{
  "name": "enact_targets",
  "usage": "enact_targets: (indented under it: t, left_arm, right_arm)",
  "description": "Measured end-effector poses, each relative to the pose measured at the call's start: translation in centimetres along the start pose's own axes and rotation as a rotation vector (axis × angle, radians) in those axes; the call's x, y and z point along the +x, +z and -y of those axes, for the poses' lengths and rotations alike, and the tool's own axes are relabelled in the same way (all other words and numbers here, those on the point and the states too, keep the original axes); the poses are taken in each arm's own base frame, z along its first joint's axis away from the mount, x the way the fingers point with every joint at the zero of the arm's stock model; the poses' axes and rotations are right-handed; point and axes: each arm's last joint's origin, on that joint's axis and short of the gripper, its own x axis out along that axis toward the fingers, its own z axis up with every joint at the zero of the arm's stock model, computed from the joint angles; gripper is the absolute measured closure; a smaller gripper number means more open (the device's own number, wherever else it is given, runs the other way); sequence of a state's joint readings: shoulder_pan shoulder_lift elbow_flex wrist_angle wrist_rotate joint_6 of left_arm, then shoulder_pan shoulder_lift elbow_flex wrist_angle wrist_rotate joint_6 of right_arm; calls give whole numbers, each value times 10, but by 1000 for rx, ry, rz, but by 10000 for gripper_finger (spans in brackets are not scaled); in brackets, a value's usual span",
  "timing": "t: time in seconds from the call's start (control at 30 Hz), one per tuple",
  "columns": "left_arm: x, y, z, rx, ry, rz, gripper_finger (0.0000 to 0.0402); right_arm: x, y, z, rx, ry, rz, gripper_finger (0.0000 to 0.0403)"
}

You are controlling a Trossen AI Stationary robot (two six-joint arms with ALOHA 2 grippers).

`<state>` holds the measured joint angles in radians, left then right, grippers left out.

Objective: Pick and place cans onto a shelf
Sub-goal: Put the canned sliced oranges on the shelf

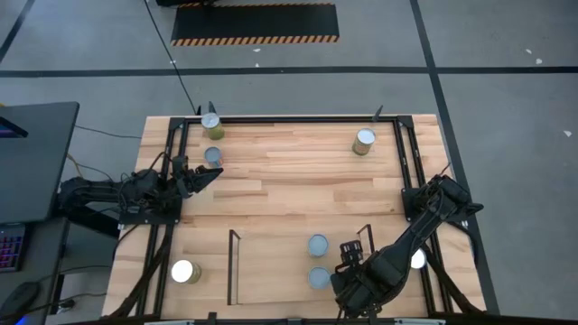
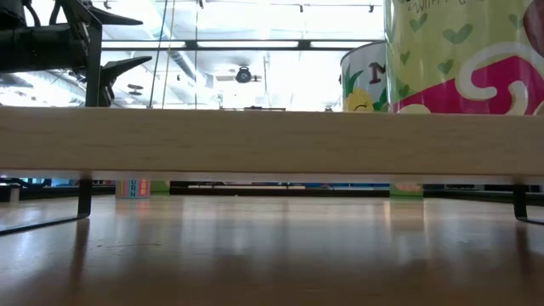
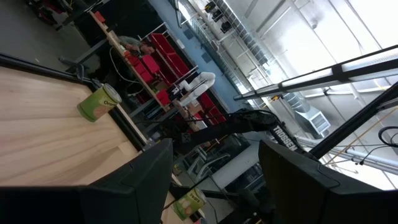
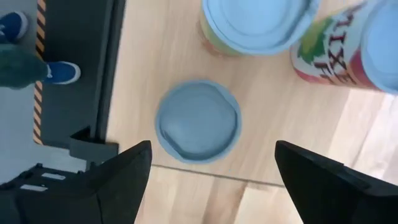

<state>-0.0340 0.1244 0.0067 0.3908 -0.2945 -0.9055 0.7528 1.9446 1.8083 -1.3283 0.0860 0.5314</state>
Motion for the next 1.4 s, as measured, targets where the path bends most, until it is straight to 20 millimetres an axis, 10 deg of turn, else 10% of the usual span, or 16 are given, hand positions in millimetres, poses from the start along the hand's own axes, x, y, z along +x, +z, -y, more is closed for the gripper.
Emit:
enact_targets:
  t: [0.23, 0.6, 1.4]
  left_arm:
    - [0, 0, 0, 0, 0, 0, 157]
    - [0, 0, 0, 0, 0, 0, 157]
    - [0, 0, 0, 0, 0, 0, 157]
  right_arm:
    - [10, -1, -9, -2, 27, 35, 97]
    - [34, -8, -16, -7, 101, -8, 388]
    - [45, 5, -23, 16, 208, 124, 398]
